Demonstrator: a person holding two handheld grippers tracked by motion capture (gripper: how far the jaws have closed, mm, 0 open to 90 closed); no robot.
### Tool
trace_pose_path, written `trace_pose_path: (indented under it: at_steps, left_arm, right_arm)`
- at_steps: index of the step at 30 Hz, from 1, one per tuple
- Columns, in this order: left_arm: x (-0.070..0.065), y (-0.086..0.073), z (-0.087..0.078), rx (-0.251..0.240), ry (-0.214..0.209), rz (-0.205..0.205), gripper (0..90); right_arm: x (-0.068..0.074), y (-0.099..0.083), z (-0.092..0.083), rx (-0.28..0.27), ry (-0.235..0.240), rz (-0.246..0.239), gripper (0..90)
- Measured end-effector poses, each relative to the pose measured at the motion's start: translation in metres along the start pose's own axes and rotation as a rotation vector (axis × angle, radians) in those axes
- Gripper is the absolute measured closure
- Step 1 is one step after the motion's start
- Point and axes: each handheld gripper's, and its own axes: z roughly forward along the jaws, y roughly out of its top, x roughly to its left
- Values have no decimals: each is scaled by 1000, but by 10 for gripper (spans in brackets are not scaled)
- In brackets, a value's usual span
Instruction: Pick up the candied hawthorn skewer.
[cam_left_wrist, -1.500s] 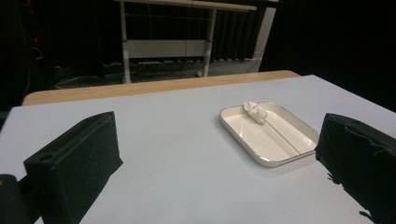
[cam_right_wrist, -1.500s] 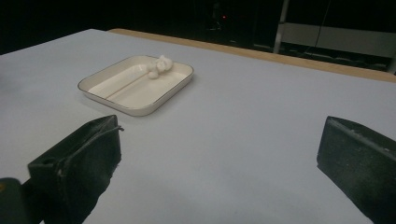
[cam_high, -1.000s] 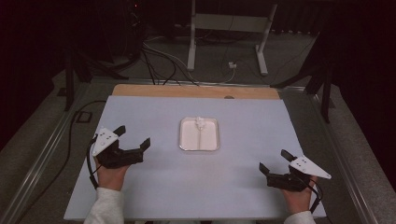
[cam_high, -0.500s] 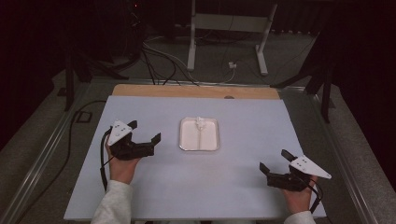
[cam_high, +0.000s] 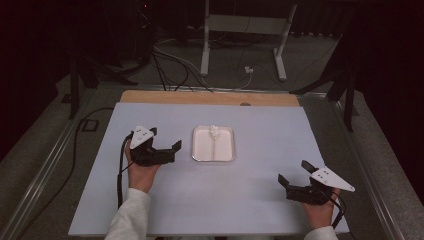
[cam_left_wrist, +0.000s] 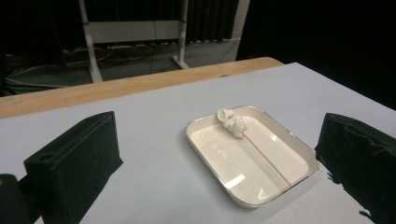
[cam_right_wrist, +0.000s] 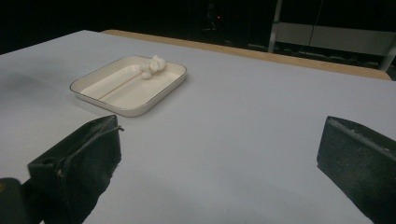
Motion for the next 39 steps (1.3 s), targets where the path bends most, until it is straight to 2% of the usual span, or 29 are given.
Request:
trace_pose_path:
  at_steps: [5, 15, 24, 39]
  left_arm:
    - [-8, 3, 14, 22, -12, 20, 6]
    - [-17, 2, 35, 52, -10, 37, 6]
    - [-25, -2, 56, 84, -3, 45, 6]
    - [-31, -9, 80, 130, -10, 43, 7]
  right_arm:
    - [0, 0, 0, 1, 1, 2, 0]
    - [-1, 0, 0, 3, -1, 0, 0]
    - [-1, -1, 0, 6, -3, 0, 0]
    - [-1, -1, 0, 8, -5, 2, 0]
